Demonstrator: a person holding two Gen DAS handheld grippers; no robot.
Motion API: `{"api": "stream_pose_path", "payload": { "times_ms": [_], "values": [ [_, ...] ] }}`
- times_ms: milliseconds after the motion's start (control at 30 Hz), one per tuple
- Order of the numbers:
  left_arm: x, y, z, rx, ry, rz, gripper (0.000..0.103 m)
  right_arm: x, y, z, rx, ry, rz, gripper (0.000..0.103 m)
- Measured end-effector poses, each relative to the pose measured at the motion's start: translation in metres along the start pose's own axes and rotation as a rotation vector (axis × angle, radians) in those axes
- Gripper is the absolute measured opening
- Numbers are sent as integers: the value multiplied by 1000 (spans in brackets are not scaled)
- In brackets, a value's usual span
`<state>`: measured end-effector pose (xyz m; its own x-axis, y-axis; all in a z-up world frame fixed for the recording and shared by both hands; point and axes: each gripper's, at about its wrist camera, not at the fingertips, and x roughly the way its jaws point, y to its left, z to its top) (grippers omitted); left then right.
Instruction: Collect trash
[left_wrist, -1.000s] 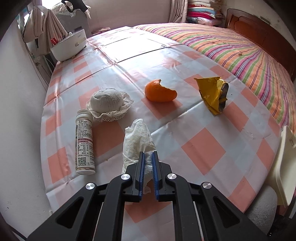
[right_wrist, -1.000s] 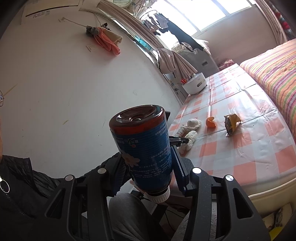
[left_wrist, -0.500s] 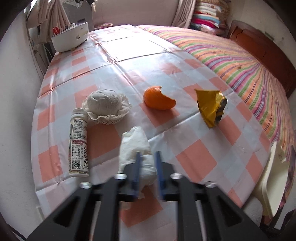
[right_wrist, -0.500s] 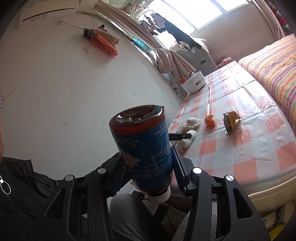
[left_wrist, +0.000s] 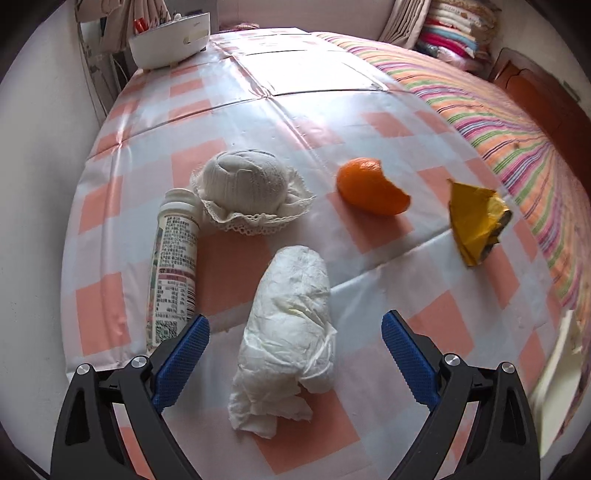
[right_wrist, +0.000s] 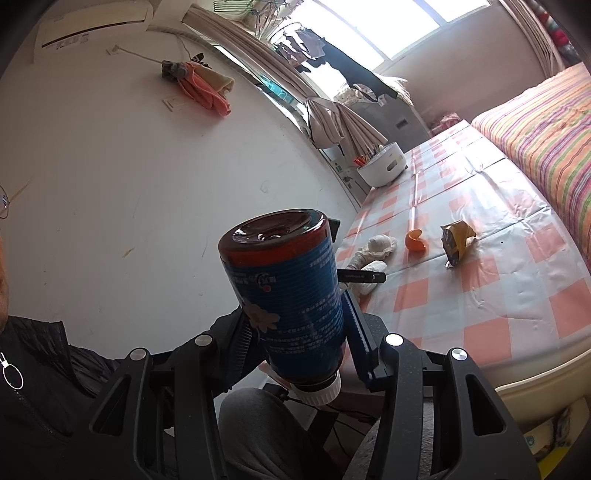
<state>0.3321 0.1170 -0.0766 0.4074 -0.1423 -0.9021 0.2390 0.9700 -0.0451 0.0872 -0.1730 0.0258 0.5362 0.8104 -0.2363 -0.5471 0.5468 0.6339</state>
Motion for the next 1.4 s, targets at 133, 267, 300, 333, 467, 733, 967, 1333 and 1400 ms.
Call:
{"api": "stream_pose_path", "payload": {
  "times_ms": [133,267,300,333,467,733,967,1333,1400],
  "values": [
    [7,-7,-1,51,34,96,92,-5,-1,0,2,-12,-11,46],
    [8,-11,-5,63,48,96,91,-9,0,1,-3,-23,-18,46],
    [7,-12,-6,62,43,91,90,-11,1,1,-5,-28,-20,46],
    [4,-14,-8,71,27,87,80,-13,2,1,-5,-32,-21,46],
    [-4,-19,-9,69,16,63,27,-16,3,0,-1,-44,-20,46],
    [-19,-34,-17,113,-41,42,22,-25,6,3,-10,-70,-43,46],
    [-76,-75,-44,168,-191,-35,22,-59,6,2,-49,-117,-209,46],
    [-164,-164,-95,292,-370,-258,22,-122,-22,-39,-44,-212,-628,59],
    [-172,-178,-103,315,-383,-288,22,-128,-29,-43,-23,-227,-644,77]
  ]
}}
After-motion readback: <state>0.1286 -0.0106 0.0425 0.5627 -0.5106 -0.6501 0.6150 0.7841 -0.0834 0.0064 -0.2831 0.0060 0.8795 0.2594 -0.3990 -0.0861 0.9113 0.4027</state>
